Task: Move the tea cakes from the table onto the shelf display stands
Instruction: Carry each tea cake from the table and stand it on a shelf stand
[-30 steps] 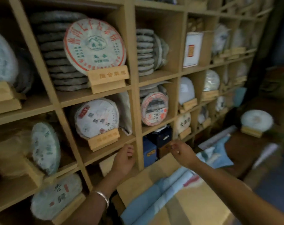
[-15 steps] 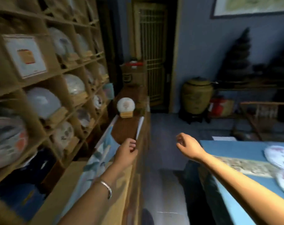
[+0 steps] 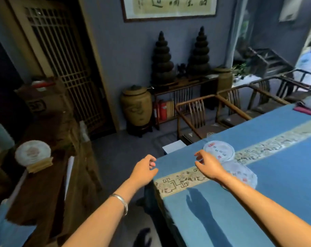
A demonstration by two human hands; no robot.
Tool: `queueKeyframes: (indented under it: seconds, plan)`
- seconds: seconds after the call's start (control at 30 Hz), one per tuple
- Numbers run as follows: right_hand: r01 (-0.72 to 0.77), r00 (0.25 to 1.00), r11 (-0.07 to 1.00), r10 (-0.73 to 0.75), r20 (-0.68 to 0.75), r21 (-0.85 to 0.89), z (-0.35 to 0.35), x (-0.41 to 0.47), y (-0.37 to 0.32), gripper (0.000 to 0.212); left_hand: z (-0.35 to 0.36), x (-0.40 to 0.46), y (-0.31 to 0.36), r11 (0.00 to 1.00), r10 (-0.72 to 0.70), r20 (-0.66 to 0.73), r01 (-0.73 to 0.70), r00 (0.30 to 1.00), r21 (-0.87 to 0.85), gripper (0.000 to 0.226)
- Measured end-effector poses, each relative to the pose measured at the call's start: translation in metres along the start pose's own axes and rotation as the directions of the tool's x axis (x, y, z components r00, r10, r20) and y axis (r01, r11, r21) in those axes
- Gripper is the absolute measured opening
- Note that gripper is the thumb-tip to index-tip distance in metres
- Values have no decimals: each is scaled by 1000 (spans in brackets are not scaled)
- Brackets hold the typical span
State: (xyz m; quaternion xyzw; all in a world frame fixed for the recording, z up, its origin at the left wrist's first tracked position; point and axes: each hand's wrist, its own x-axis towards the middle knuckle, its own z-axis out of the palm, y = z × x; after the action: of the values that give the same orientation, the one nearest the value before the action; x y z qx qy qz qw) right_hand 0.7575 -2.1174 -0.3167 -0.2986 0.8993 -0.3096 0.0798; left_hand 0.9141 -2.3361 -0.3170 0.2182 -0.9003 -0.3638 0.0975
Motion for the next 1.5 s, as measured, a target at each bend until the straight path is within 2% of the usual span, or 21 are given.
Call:
queueKeyframes:
  seconds: [0.17, 0.3, 0.5, 0.7, 0.9, 1.0, 1.13, 1.23, 1.33, 1.4, 1.5]
  plan:
    - [-105, 994, 994, 105, -42, 6, -31, 30, 59, 27, 52, 78, 37, 998, 63, 114, -61, 991, -22, 26]
    - [-213, 975, 977, 213, -61, 5, -51, 37, 102, 32, 101, 117, 54, 996, 91, 239, -86, 967, -32, 30]
    - [-389, 918, 921, 387, -86, -8, -71, 42, 165, 31, 171, 161, 69, 999, 49, 423, -40, 905, -30, 35]
    - [-539, 839, 842, 533, -107, -25, -72, 51, 213, 32, 235, 203, 78, 999, 2, 542, 23, 840, -40, 36]
    - [-651, 759, 757, 649, -60, -48, -58, 69, 257, 38, 297, 231, 67, 986, -83, 627, 156, 775, -62, 40]
    - [-692, 721, 718, 693, -9, -76, -47, 77, 276, 43, 326, 237, 60, 970, -141, 690, 240, 710, -49, 49]
    - [-747, 634, 655, 753, 176, -111, -34, 91, 295, 71, 356, 235, 55, 943, -187, 774, 330, 605, -31, 66]
    - [-778, 569, 611, 784, 246, -148, -17, 99, 304, 88, 374, 226, 52, 898, -197, 779, 428, 595, -99, 66]
    - [-792, 559, 595, 797, 231, -138, 0, 106, 317, 84, 382, 222, 48, 852, -211, 790, 504, 576, -140, 76]
    - [-833, 532, 550, 823, 201, -49, 7, 111, 327, 75, 386, 220, 45, 833, -210, 804, 533, 556, -151, 82]
    - [-878, 478, 473, 865, 155, 65, 14, 114, 339, 75, 395, 216, 43, 808, -204, 801, 559, 564, -188, 84]
